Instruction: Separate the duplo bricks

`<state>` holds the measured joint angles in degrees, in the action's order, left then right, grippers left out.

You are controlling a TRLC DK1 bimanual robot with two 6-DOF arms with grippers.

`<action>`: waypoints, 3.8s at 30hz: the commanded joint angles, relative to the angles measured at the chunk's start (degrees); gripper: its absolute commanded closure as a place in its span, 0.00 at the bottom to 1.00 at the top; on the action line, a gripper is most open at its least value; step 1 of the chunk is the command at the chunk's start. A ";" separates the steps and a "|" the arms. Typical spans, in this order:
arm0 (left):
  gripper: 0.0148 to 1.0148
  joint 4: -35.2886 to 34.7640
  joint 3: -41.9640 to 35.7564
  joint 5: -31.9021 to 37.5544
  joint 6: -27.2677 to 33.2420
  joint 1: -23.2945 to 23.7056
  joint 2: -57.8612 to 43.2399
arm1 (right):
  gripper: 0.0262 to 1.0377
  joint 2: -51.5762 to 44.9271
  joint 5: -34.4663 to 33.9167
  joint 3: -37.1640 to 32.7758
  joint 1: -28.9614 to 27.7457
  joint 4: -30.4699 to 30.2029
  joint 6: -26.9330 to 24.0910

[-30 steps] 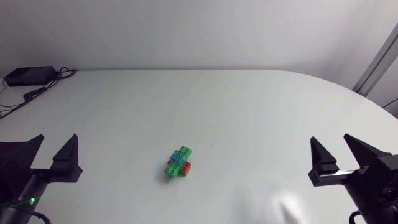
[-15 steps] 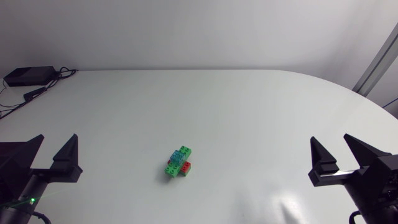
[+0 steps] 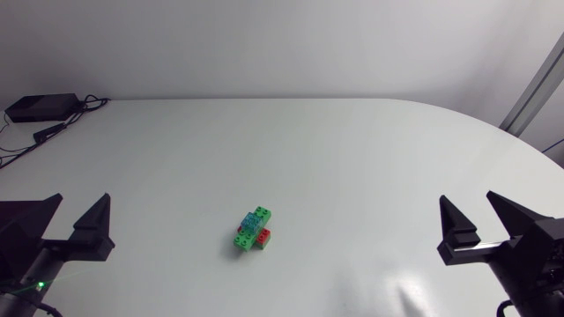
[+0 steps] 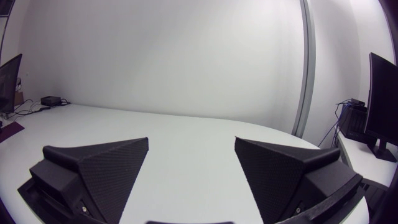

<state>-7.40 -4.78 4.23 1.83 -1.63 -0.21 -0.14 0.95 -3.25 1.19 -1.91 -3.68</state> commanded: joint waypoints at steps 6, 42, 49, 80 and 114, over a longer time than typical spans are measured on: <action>0.03 -6.05 -12.71 -0.36 -2.35 -0.22 -6.56 | 0.04 -0.30 0.46 -6.77 1.88 -4.94 0.17; 0.11 -40.59 -67.73 -5.72 -10.09 -29.05 -96.21 | 0.04 -22.36 0.72 -19.87 2.32 -6.26 3.42; 0.11 -40.68 -70.28 -5.72 -11.05 -34.85 -100.87 | 0.04 -23.41 0.46 -18.99 2.41 -5.12 4.56; 0.34 -38.48 -65.54 -5.37 -10.88 -35.02 -102.89 | 0.04 -23.06 0.10 -16.27 3.20 -5.21 6.93; 0.75 -34.44 -63.69 -5.37 -8.94 -35.99 -105.00 | 0.04 -24.91 0.63 -17.06 3.38 -4.77 7.37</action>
<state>-42.37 -70.70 -1.15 -7.38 -37.63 -105.32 -24.60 1.52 -20.45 4.19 -7.33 2.17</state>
